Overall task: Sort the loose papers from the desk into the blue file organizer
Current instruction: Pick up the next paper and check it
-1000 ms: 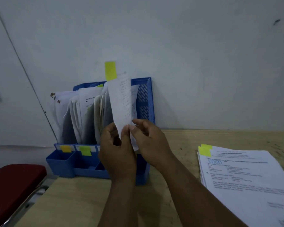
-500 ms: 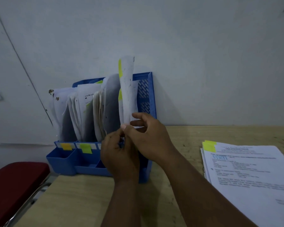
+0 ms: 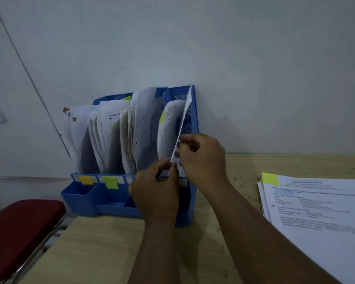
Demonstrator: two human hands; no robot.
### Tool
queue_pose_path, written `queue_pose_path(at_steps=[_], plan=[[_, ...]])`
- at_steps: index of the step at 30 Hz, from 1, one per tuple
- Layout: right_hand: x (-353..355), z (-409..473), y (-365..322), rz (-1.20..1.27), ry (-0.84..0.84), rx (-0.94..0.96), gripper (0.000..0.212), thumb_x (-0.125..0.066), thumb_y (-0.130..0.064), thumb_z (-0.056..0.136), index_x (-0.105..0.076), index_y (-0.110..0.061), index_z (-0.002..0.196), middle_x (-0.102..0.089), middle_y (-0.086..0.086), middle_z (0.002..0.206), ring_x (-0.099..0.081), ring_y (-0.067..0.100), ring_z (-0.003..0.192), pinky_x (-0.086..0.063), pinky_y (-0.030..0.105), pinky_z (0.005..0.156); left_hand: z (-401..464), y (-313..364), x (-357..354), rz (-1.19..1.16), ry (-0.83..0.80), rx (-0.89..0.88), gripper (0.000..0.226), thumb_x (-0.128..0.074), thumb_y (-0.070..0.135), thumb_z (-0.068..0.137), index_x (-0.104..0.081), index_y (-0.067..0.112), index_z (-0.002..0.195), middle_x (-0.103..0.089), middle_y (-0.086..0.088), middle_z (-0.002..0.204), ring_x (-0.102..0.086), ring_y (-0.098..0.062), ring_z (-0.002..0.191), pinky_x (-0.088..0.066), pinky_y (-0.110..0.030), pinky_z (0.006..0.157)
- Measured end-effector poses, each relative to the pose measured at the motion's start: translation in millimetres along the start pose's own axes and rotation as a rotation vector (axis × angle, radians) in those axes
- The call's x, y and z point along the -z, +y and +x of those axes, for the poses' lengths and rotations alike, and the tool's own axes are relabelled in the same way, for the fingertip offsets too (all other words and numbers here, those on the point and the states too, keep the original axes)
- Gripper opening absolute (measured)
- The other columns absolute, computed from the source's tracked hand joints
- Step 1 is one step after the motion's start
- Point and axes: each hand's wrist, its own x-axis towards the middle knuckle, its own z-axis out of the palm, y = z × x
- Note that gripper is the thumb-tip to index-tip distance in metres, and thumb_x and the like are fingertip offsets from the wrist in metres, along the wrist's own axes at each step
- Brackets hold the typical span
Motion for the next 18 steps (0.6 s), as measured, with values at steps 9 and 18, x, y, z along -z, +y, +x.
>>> queue_pose_path(at_steps=[9, 18], plan=[[-5.0, -8.1, -13.6, 0.036, -0.168, 0.029, 0.071, -0.073, -0.052, 0.085, -0.039, -0.041, 0.146, -0.053, -0.017, 0.139, -0.059, 0.002, 0.112, -0.055, 0.026, 0.090, -2.0, 9.8, 1.6, 0.017, 0.020, -0.015, 0.024, -0.063, 0.044, 0.079, -0.068, 0.030, 0.097, -0.057, 0.007, 0.113, -0.060, -0.018, 0.097, -0.056, -0.050, 0.079], [-23.3, 3.9, -16.1, -0.223, -0.016, 0.151, 0.033, -0.059, -0.032, 0.097, -0.061, -0.013, 0.070, -0.062, -0.002, 0.067, -0.058, 0.010, 0.061, -0.049, 0.026, 0.051, -0.1, 10.1, -0.5, 0.153, -0.020, 0.013, 0.051, -0.044, 0.049, 0.072, -0.076, 0.023, 0.102, -0.066, 0.002, 0.120, -0.059, -0.021, 0.111, -0.048, -0.052, 0.091]])
